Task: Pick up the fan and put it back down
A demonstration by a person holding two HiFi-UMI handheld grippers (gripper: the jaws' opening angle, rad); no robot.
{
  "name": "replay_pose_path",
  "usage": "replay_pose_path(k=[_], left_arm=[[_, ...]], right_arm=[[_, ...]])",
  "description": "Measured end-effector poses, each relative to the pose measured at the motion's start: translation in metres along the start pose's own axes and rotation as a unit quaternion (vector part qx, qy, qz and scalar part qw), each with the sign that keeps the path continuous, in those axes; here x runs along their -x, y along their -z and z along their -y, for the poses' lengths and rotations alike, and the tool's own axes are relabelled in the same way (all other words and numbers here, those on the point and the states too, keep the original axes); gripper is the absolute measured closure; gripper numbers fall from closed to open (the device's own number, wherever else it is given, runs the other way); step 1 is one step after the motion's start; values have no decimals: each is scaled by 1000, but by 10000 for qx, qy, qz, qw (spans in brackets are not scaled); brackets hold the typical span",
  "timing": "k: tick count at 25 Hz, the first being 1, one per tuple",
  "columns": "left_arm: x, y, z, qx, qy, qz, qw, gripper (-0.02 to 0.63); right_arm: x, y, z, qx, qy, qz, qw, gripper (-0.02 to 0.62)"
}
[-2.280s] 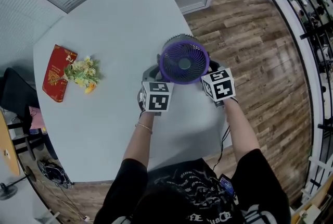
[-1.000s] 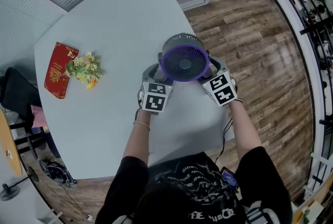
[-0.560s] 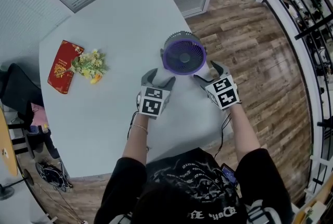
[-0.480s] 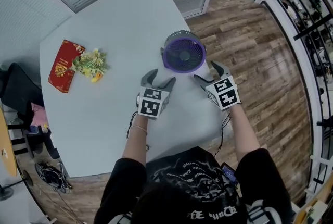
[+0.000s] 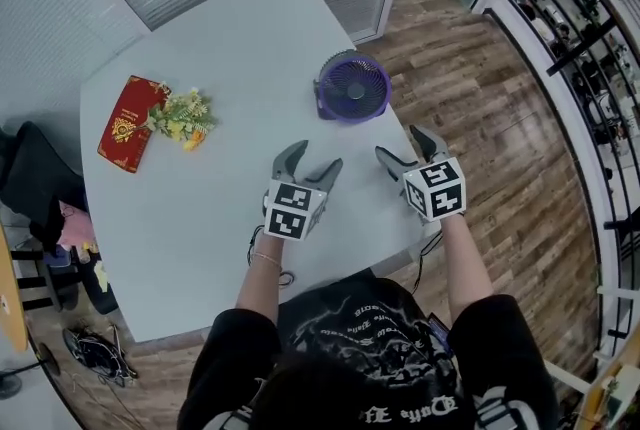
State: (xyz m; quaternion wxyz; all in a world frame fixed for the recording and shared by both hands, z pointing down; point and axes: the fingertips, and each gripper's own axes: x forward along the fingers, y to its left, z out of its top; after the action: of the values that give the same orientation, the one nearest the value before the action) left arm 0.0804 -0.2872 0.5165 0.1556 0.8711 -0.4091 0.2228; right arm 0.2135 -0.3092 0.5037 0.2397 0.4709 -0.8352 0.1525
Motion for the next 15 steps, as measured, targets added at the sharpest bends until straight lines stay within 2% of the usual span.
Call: replay_pose_path(k=[8,11,15], left_arm=[[67,-19,20,-288,-42,822,9962,291],[91,-19,29,-432,-25,974,9943,291],[120,-8,35,-402,-97,1070,9934,291]], right_arm=[[51,4,-45,17,307,290,9991,235],[67,3,-62,-2,393,459,9982,236],[88,3,-84,25,526,640,9966,238]])
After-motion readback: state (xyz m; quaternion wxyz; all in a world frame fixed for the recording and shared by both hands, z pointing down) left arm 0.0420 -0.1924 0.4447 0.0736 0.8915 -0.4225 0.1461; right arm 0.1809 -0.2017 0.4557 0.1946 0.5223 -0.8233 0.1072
